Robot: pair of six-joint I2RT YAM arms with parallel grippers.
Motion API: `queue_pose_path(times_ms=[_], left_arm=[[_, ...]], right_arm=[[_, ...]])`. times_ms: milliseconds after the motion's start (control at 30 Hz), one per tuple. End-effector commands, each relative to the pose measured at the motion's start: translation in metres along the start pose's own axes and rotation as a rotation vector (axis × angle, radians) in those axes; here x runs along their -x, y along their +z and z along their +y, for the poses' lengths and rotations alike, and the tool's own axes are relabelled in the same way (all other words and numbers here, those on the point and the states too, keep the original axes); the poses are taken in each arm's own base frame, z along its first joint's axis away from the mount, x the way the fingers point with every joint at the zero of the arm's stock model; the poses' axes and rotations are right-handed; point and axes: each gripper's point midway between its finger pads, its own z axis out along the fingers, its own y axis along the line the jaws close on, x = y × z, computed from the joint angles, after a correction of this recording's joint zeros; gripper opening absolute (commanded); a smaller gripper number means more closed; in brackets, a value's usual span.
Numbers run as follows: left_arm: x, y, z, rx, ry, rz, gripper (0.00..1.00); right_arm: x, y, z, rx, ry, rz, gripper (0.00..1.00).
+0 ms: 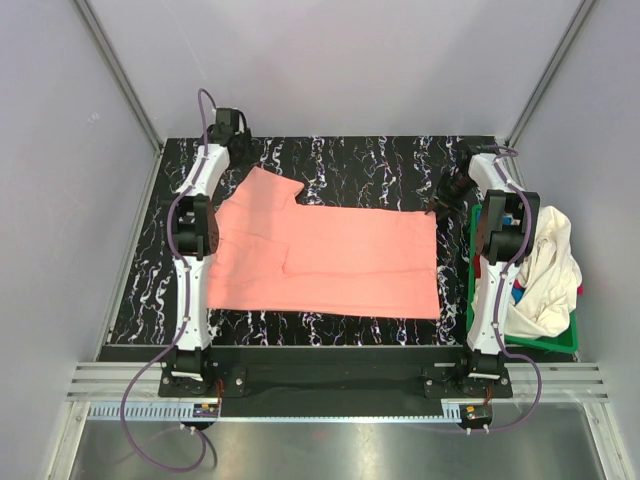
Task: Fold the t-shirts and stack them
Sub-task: Fold the tshirt
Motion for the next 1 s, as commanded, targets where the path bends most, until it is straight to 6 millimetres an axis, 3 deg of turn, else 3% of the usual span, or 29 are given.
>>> queue_pose_path(times_ms=[0, 33, 200, 367, 500, 633, 700, 867, 900, 967], left_arm=[[-0.008, -0.003, 0.021, 0.121, -0.055, 0.018, 0.57], [-0.019, 0.0, 0.026, 0.14, -0.072, 0.038, 0.58], [-0.028, 0.0, 0.03, 0.158, -0.095, 0.086, 0.58], [-0.05, 0.007, 0.034, 0.158, -0.147, 0.164, 0.57], [-0.05, 0.008, 0.031, 0.136, -0.15, 0.163, 0.52], [-0.044, 0.007, 0.03, 0.123, -0.146, 0.145, 0.39], [-0.042, 0.007, 0.032, 0.122, -0.149, 0.141, 0.34], [-0.029, 0.003, 0.032, 0.088, -0.139, 0.101, 0.06], [-0.027, 0.001, 0.03, 0.074, -0.134, 0.096, 0.0], [-0.017, -0.002, 0.026, 0.057, -0.121, 0.067, 0.0]], right_arm=[[0.005, -0.006, 0.01, 0.045, 0.003, -0.017, 0.46], [0.004, -0.005, 0.01, 0.045, 0.004, -0.014, 0.46], [0.003, -0.009, 0.012, 0.058, 0.0, -0.02, 0.46], [0.001, -0.009, 0.011, 0.059, -0.006, -0.018, 0.46], [0.0, -0.006, 0.009, 0.054, -0.009, -0.012, 0.46], [0.0, -0.001, 0.006, 0.044, -0.002, -0.005, 0.45], [0.0, 0.002, 0.005, 0.038, -0.003, 0.0, 0.39], [0.007, 0.002, 0.007, 0.036, -0.018, -0.007, 0.26], [0.007, 0.002, 0.008, 0.041, -0.025, -0.004, 0.18], [0.01, 0.0, 0.011, 0.053, -0.033, -0.004, 0.12]])
